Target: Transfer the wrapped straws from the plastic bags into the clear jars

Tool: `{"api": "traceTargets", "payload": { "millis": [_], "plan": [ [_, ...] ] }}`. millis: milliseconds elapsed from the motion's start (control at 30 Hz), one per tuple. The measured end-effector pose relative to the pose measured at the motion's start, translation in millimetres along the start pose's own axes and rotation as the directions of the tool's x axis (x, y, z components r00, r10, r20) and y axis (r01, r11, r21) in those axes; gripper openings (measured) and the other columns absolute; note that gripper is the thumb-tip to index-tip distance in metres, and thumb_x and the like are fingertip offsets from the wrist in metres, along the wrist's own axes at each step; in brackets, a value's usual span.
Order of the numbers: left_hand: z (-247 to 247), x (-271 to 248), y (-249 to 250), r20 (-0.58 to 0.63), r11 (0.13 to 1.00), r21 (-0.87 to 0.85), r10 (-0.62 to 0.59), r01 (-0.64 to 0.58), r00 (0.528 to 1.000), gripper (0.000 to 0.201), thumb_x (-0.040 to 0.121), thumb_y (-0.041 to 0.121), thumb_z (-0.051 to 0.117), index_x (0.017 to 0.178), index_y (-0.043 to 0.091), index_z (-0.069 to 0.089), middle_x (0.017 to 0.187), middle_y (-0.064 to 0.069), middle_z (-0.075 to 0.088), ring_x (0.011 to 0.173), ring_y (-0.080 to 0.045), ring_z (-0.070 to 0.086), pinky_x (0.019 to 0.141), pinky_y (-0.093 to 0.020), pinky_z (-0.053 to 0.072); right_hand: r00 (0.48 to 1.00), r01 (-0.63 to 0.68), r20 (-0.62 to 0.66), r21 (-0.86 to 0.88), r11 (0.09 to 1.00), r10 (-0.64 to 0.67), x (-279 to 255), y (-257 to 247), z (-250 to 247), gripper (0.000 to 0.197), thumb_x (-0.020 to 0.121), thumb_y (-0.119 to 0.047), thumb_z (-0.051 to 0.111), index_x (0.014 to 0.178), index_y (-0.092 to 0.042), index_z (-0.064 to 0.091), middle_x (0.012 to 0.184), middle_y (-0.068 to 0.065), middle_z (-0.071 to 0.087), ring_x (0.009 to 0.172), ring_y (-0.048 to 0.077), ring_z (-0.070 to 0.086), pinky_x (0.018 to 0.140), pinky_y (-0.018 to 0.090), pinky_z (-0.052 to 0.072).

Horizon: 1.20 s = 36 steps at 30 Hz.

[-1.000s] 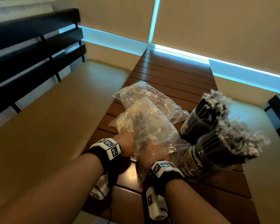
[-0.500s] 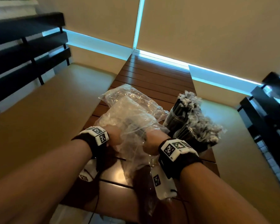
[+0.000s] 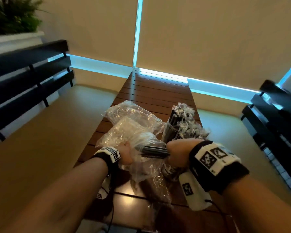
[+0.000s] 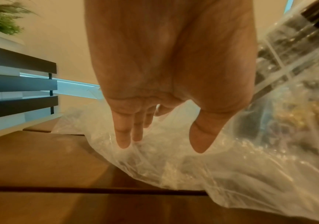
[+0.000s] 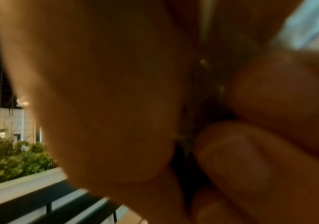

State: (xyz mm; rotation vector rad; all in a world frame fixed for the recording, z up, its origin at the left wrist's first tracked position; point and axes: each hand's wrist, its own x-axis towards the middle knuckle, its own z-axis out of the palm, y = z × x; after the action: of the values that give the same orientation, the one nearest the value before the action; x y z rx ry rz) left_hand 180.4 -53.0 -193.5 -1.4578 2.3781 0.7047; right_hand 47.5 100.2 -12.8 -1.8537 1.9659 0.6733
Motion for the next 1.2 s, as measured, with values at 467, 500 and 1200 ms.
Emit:
{"api": "traceTargets", "payload": {
  "millis": [467, 500, 1200],
  "plan": [
    [-28, 3, 8, -0.135, 0.982, 0.186, -0.005, 0.03, 0.991, 0.069, 0.081, 0.029, 0.061, 0.14, 0.002, 0.039, 0.144, -0.023, 0.036, 0.127, -0.038, 0.048, 0.1, -0.04, 0.049, 0.957, -0.006, -0.273, 0.309, 0.951, 0.095, -74, 43, -27, 0.018, 0.101, -0.039, 0.047, 0.1, -0.022, 0.05, 0.089, -0.002, 0.056, 0.079, 0.012, 0.054, 0.062, 0.025, 0.039],
    [-39, -2, 12, -0.189, 0.988, 0.155, 0.019, 0.011, 0.982, 0.068, 0.081, 0.03, 0.059, 0.14, 0.004, 0.039, 0.144, -0.022, 0.037, 0.127, -0.038, 0.047, 0.101, -0.041, 0.047, 0.942, 0.016, -0.319, 0.35, 0.936, 0.103, -66, 41, -26, 0.018, 0.101, -0.039, 0.047, 0.101, -0.021, 0.049, 0.091, -0.001, 0.056, 0.081, 0.014, 0.054, 0.064, 0.027, 0.039],
    [-174, -147, 115, -0.635, -0.477, -0.754, 0.35, -0.452, 0.689, 0.084, 0.081, 0.083, 0.034, 0.107, 0.007, 0.057, 0.094, -0.008, 0.062, 0.091, -0.023, 0.059, 0.095, -0.039, 0.039, 0.313, 0.615, -0.904, 0.427, 0.663, 0.291, 38, -1, 0, 0.021, 0.101, -0.03, 0.048, 0.114, -0.014, 0.042, 0.071, -0.008, 0.055, 0.055, 0.006, 0.053, 0.047, 0.016, 0.032]
  ]
}}
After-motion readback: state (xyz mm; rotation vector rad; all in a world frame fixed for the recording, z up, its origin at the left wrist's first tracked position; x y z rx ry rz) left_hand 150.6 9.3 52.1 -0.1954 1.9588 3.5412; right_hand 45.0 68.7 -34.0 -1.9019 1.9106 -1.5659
